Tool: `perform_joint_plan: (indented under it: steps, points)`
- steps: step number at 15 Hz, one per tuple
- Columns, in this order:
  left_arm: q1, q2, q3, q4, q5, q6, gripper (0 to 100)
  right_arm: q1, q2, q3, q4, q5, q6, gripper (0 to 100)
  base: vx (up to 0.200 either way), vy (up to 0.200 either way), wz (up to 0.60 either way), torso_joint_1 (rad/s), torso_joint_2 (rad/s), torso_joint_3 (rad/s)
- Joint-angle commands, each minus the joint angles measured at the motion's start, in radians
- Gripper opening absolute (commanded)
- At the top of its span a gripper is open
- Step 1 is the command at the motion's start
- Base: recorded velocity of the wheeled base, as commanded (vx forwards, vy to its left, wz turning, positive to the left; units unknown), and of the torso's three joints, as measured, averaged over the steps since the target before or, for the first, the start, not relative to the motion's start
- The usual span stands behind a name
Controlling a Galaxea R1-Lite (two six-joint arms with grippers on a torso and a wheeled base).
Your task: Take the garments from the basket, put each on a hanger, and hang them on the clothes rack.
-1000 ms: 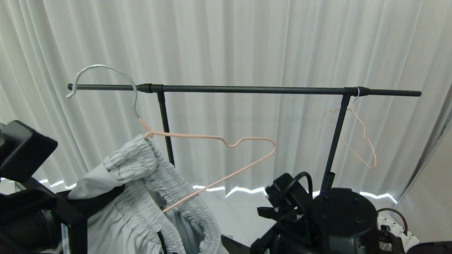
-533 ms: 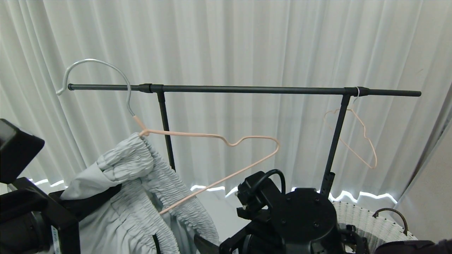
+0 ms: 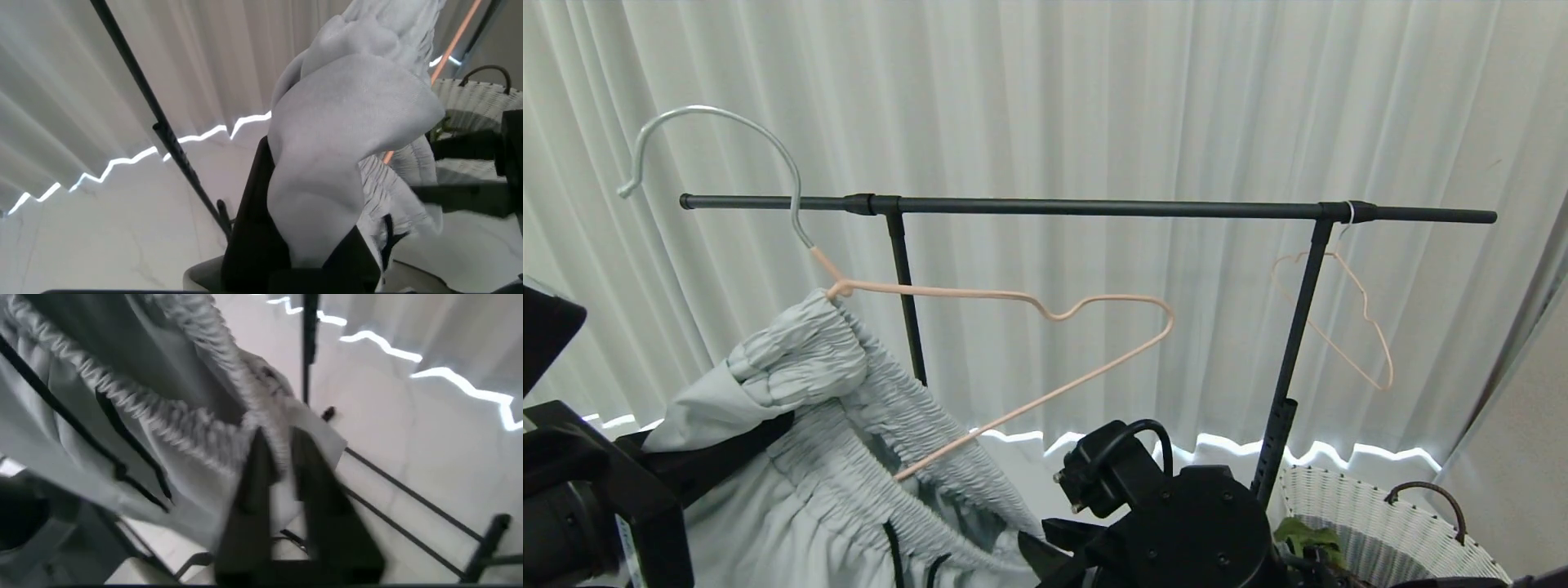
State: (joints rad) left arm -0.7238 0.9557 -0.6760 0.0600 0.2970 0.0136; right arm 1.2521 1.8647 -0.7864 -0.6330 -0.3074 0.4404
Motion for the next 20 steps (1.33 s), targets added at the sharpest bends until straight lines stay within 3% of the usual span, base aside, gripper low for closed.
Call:
perform_joint_plan:
  steps: [1,4,9,12,14,17,20]
  points:
    - [0.0,-0.008,0.004,0.0,0.001,0.0,0,-0.016,-0.001,0.015,0.003,-0.019,0.0,0,0.0,0.0,0.0,0.0,0.0,0.0]
    - [0.0,-0.014,0.019,0.001,0.002,0.009,0,-0.091,-0.01,0.044,0.003,-0.068,-0.005,0,0.0,0.0,0.0,0.0,0.0,0.0]
    - [0.004,-0.061,0.128,0.0,-0.001,0.204,0,-0.28,-0.012,0.045,0.001,-0.137,-0.048,0,0.0,0.0,0.0,0.0,0.0,0.0]
    - [0.003,-0.114,0.176,0.0,-0.002,0.229,0,-0.353,-0.016,0.045,0.001,-0.137,-0.074,0,0.0,0.0,0.0,0.0,0.0,0.0]
    - [0.0,-0.138,0.205,0.0,-0.015,0.25,0,-0.378,-0.022,0.045,0.001,-0.136,-0.075,0,0.0,0.0,0.0,0.0,0.0,0.0]
    - [-0.002,-0.19,0.277,0.003,-0.147,0.35,0,-0.381,-0.061,0.072,0.001,-0.128,-0.101,0,0.0,0.0,0.0,0.0,0.0,0.0]
    - [-0.003,-0.17,0.349,0.003,-0.159,0.371,0,-0.381,-0.128,0.154,0.001,-0.096,-0.158,0,0.0,0.0,0.0,0.0,0.0,0.0]
